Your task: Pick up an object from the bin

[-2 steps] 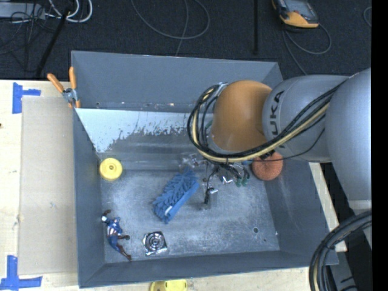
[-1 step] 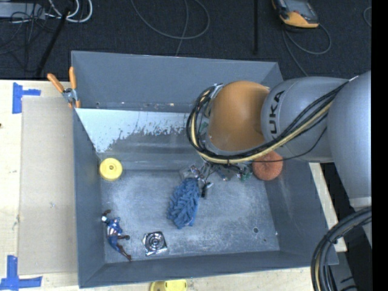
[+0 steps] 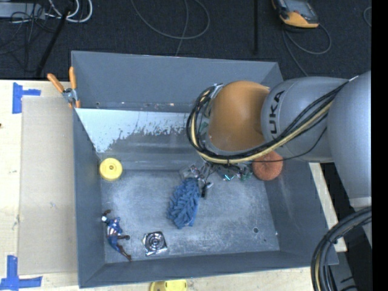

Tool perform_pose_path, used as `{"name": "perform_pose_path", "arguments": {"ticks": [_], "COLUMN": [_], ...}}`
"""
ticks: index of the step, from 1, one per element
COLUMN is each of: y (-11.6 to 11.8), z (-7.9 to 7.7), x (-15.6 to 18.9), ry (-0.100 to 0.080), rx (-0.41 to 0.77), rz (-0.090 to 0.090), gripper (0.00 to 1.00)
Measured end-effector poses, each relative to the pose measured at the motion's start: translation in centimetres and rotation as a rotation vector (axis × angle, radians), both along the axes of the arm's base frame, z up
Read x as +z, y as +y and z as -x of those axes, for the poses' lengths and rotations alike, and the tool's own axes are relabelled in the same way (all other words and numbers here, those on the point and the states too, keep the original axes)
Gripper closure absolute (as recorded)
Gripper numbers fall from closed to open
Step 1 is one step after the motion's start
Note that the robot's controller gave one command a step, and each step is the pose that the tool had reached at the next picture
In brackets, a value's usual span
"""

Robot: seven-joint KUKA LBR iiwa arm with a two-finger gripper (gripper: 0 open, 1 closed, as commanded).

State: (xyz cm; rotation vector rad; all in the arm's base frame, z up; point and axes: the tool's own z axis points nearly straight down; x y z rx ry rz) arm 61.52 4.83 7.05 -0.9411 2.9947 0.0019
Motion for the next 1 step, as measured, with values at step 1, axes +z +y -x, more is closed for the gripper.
{"name": "perform_pose_path", "arguments": {"ticks": [1], "y": [-0.04], "z": [0.02], "x": [-0.04], "ry": [0.001], "rx": [-0.002], "rz": [0.000], "gripper": [1.00]}}
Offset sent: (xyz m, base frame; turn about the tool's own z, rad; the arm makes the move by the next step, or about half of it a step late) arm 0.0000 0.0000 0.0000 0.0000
